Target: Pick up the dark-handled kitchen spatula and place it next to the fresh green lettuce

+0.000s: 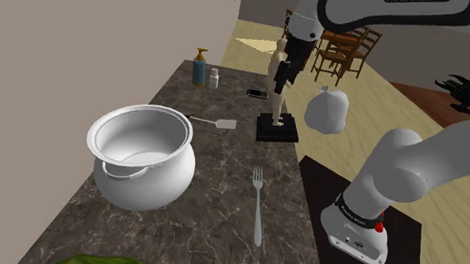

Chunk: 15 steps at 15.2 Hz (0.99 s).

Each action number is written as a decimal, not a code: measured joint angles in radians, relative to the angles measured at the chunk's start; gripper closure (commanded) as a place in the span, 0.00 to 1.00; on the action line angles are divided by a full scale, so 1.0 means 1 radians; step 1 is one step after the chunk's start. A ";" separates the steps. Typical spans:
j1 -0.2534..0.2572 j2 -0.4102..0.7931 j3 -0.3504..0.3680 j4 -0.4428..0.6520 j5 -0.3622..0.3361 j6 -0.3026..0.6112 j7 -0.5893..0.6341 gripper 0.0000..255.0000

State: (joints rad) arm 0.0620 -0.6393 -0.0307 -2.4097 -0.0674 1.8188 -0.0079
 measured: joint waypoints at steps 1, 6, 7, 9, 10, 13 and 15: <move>0.008 0.026 -0.003 0.023 0.001 0.025 -0.017 0.00; 0.044 0.211 -0.022 0.090 0.012 0.383 -0.111 0.00; 0.049 0.238 -0.027 0.086 0.017 0.471 -0.132 0.00; 0.064 0.321 -0.030 0.105 0.027 0.536 -0.166 0.00; 0.068 0.364 -0.040 0.126 0.035 0.456 -0.196 0.00; 0.091 0.464 -0.030 0.221 0.051 0.328 -0.236 0.00; 0.104 0.504 -0.024 0.257 0.067 0.330 -0.268 0.00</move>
State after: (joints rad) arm 0.1665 -0.1352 -0.0546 -2.1531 -0.0006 2.1486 -0.2760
